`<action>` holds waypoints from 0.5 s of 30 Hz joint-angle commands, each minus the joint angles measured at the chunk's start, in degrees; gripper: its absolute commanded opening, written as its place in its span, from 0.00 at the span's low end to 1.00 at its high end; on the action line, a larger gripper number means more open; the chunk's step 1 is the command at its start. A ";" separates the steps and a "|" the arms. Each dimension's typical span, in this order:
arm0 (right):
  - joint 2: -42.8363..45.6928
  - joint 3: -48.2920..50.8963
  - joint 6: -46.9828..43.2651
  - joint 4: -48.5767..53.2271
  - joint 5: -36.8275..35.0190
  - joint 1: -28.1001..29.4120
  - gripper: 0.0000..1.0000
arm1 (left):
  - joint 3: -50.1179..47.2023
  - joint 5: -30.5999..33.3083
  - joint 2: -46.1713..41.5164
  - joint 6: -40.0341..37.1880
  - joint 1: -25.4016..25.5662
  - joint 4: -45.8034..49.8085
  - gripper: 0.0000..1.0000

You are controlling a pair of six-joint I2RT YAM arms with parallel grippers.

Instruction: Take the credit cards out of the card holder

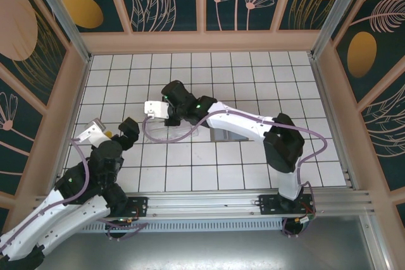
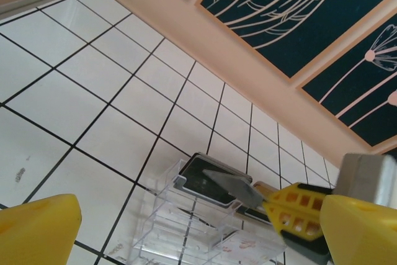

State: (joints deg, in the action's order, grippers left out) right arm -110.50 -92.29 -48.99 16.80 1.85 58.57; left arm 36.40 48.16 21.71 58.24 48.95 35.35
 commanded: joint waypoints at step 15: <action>-4.66 -4.05 -5.76 1.92 -6.68 0.50 0.00 | -1.25 2.29 -3.19 0.94 -0.26 3.58 0.99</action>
State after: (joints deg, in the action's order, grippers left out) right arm -114.10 -95.33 -53.56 18.06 -3.36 59.46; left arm 35.83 48.73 19.09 58.85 48.95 37.98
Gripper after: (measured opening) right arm 0.069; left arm 0.987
